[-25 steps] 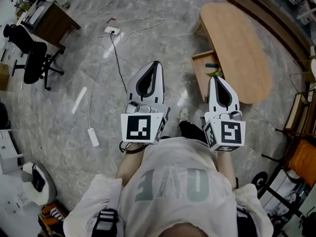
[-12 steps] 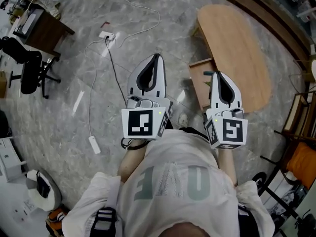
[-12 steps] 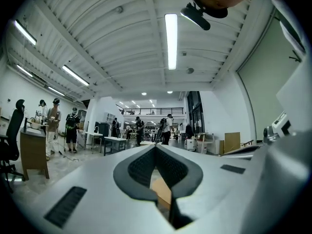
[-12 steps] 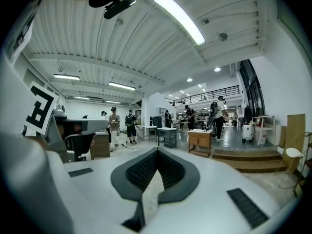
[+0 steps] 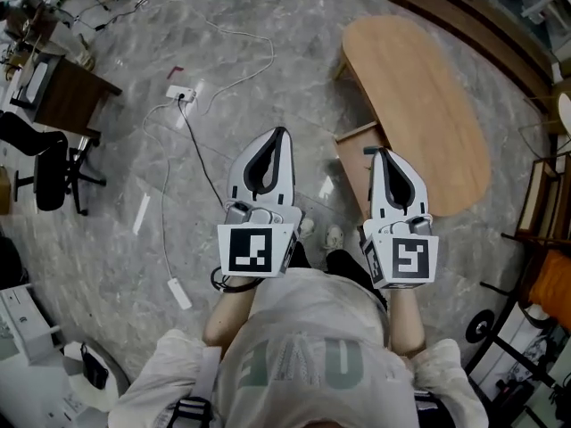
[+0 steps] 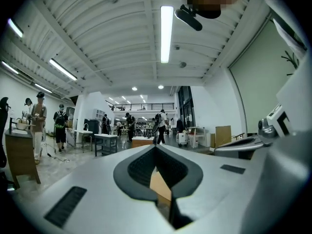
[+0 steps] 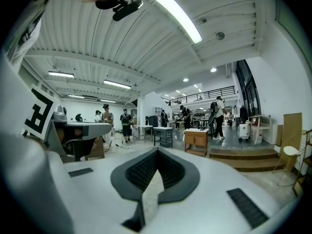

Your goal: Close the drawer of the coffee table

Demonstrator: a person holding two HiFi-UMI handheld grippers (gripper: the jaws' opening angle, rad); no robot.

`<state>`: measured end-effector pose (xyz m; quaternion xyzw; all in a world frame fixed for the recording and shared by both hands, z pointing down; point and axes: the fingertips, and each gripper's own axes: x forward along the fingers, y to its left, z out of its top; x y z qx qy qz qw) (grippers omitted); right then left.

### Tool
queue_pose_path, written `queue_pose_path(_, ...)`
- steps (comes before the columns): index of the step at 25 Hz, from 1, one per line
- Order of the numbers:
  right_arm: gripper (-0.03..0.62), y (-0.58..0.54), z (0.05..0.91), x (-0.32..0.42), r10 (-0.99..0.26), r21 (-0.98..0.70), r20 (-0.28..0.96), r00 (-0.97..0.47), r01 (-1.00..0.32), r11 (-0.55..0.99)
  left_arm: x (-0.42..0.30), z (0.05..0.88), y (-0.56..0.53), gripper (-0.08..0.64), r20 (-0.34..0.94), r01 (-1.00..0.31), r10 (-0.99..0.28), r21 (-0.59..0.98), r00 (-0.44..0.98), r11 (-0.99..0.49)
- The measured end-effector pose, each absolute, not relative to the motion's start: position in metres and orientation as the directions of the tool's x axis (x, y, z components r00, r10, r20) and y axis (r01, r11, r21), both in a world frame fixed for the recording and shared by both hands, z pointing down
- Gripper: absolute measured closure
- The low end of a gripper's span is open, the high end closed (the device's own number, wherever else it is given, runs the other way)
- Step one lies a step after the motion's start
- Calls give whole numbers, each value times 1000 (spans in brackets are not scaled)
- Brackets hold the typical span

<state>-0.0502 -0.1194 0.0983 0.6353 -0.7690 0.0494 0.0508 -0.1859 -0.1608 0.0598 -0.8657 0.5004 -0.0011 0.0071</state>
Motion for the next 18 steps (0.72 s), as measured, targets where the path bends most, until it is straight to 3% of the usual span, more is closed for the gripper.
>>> queue_pose_path(4, 592, -154, 146, -40, -969, -32, 173, -179, -984, 176, -162, 115, -191, 566, 42, -843, -842, 11, 538, -538)
queue_pose_path(10, 592, -189, 279, -14, -961, -71, 263, -91, -995, 75, -115, 259, -233, 566, 152, -790, -776, 87, 612, -607)
queue_pose_path(18, 592, -166, 430, 10, -925, -103, 379, -1, -994, -41, -84, 409, -217, 566, 246, -722, -686, 97, 685, -685)
